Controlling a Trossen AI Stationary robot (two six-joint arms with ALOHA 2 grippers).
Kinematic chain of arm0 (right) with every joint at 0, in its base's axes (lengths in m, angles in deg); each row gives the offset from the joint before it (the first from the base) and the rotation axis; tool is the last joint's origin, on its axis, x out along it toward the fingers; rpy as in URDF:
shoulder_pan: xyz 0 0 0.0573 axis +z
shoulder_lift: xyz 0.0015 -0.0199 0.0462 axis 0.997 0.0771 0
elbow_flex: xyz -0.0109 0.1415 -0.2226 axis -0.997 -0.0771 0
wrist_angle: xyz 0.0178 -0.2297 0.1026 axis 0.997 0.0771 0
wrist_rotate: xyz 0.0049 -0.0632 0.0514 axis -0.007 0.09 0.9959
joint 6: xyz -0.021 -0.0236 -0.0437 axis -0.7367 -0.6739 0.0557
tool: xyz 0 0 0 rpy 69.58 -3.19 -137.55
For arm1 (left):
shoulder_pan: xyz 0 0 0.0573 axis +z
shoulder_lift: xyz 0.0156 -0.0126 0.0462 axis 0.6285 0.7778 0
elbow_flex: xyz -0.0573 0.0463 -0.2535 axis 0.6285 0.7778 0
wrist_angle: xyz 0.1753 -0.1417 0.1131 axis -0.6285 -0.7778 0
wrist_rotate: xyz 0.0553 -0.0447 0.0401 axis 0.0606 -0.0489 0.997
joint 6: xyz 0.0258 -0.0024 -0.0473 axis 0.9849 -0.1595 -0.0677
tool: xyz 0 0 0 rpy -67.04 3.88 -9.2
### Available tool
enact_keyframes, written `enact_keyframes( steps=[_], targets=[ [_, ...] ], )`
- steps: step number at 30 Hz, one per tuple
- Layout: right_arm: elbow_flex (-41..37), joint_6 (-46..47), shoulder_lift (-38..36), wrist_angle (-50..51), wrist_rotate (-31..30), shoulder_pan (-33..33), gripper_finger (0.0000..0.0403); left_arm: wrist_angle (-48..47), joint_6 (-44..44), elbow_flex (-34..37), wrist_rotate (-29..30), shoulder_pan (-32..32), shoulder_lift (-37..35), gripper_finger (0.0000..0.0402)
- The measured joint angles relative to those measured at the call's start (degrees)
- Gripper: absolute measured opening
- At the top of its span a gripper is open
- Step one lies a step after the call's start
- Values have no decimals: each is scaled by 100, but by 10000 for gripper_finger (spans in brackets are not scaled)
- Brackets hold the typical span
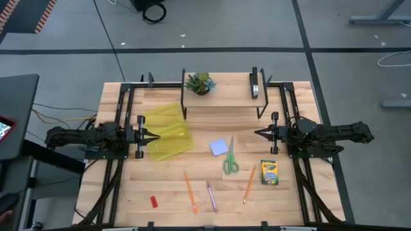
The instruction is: Pack school essentials
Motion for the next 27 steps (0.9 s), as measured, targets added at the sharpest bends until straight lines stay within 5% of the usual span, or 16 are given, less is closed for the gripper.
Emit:
enact_keyframes(
  steps=[27],
  targets=[
    [1,0,-2,-1,0,1,15,-2,3,-1,-2,1,-1,36]
  ],
)
